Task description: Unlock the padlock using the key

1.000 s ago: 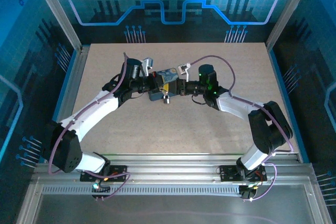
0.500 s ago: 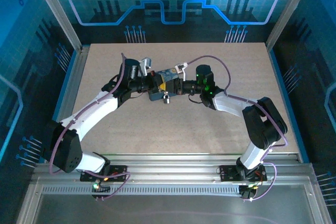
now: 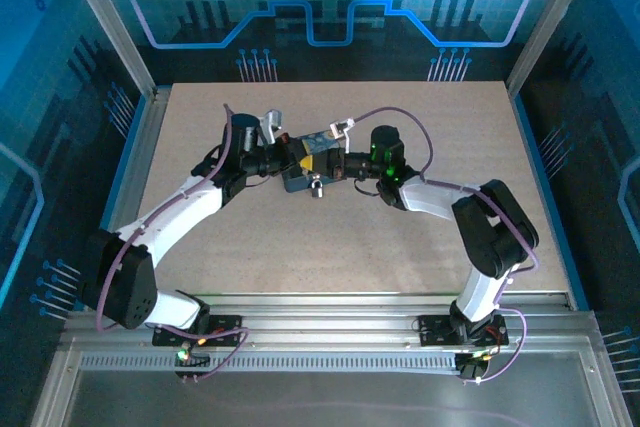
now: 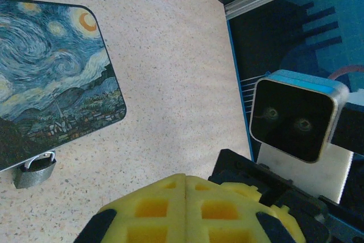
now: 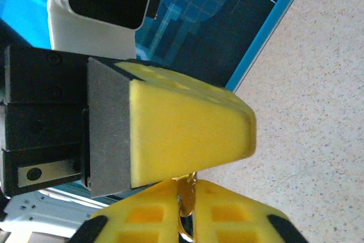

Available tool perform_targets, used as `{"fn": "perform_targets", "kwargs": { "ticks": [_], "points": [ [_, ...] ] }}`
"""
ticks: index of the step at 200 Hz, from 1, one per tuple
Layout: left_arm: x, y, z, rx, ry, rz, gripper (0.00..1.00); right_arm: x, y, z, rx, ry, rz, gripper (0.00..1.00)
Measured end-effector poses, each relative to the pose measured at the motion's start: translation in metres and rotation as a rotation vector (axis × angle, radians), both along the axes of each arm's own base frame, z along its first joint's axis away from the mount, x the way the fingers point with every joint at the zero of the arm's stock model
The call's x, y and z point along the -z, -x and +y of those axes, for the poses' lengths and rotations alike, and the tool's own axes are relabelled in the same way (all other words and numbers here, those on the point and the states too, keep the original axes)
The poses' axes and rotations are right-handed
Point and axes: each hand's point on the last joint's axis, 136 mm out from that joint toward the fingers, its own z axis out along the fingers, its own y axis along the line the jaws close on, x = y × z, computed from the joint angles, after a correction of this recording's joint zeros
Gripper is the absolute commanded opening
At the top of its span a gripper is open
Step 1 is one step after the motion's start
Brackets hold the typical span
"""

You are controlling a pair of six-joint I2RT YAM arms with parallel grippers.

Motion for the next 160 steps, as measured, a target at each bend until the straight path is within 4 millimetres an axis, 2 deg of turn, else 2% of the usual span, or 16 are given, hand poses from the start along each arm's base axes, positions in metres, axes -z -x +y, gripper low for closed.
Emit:
{"fn": "perform_targets", "kwargs": {
  "ticks": [20, 46, 76, 100, 137, 160],
  "points": [
    [-0.001, 0.0, 0.002, -0.006, 0.012, -0.007, 0.0, -0.001, -0.001, 0.001, 0.002, -0.013, 0.02, 0.0],
    [-0.007, 0.001, 0.002, -0.002, 0.029, -0.02, 0.28, -0.003, -0.002, 0.001, 0.009, -0.021, 0.015, 0.0],
    [-0.008, 0.006, 0.004, 0.008, 0.029, -0.015, 0.39, 0.007, -0.002, -0.002, 0.023, 0.031, 0.008, 0.0],
    [-0.002, 0.01, 0.011, 0.02, -0.02, 0.02, 0.43, 0.015, 0.005, -0.007, 0.018, 0.106, -0.015, 0.0],
    [0.0, 0.017, 0.023, 0.071, -0.066, 0.055, 0.42, 0.023, 0.019, -0.015, -0.019, 0.203, -0.068, 0.0],
    [0.005, 0.026, 0.019, 0.155, -0.079, 0.07, 0.41, 0.026, 0.024, -0.017, -0.07, 0.273, -0.097, 0.0]
  ]
}}
